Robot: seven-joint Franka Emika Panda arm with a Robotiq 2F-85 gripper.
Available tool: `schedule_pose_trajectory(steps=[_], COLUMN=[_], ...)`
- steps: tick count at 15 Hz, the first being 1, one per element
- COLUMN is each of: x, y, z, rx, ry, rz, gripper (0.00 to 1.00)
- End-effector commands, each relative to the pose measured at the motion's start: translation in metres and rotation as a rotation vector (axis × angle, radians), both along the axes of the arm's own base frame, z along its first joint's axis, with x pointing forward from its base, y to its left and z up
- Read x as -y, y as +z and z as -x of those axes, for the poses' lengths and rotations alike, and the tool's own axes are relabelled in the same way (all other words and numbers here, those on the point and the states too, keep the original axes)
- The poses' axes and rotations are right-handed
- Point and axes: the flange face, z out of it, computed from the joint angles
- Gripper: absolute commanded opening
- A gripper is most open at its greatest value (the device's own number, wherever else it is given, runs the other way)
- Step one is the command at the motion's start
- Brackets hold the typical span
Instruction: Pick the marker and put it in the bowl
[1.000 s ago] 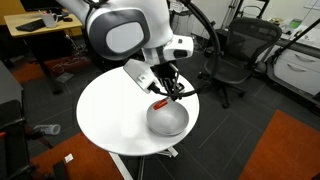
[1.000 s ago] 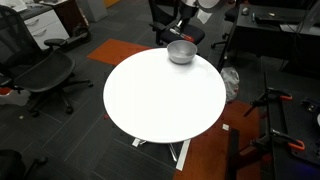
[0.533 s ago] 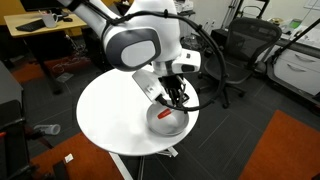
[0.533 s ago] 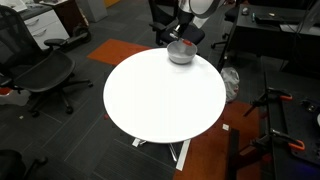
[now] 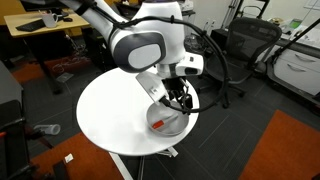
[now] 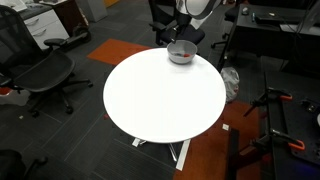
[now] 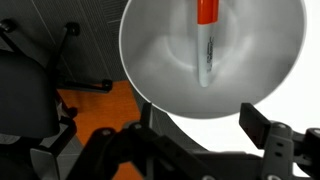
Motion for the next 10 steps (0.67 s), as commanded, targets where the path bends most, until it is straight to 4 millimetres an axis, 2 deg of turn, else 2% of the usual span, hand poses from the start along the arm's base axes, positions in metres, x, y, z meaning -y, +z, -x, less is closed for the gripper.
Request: schedule_pose_trajectory(steps=[1, 10], x=[0.0018, -0.0011], y=[0.0022, -0.0015], z=[-0.0063, -0.0009], rx=[-0.009, -0.010], ry=[-0.026, -0.013], rz=[-0.021, -0.028], gripper=[1.00, 1.00])
